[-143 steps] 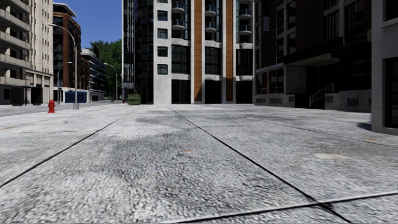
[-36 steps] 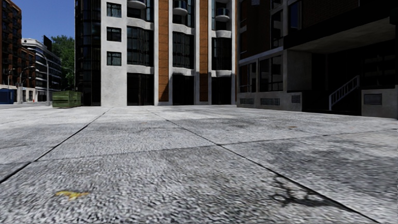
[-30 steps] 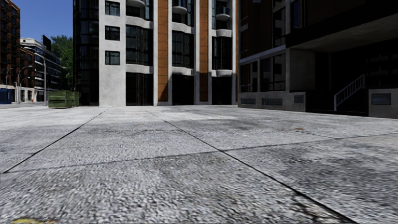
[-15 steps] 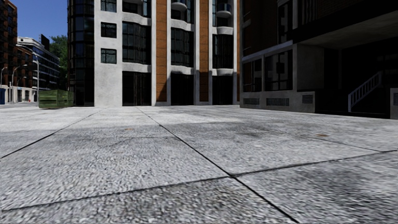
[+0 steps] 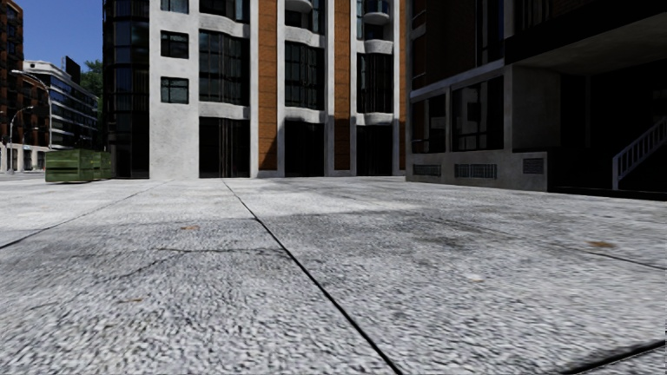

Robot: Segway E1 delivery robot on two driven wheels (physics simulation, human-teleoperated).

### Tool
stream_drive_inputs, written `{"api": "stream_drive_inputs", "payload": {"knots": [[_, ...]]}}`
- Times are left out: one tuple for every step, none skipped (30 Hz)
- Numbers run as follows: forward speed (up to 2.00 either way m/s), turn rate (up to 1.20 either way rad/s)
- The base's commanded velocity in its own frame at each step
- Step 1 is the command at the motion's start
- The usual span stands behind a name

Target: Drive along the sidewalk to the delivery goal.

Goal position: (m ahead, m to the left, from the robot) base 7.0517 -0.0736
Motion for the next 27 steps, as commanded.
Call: {"api": "stream_drive_inputs", "payload": {"knots": [[2.00, 0.00], [2.00, 0.00], [2.00, 0.00], [2.00, 0.00], [2.00, 0.00], [2.00, 0.00], [2.00, 0.00], [2.00, 0.00], [2.00, 0.00], [2.00, 0.00], [2.00, 0.00], [2.00, 0.00], [2.00, 0.00], [2.00, 0.00], [2.00, 0.00], [2.00, 0.00], [2.00, 0.00], [2.00, 0.00], [2.00, 0.00], [2.00, 0.00], [2.00, 0.00], [2.00, 0.00], [2.00, 0.00], [2.00, 0.00], [2.00, 0.00], [2.00, 0.00], [2.00, 0.00]]}}
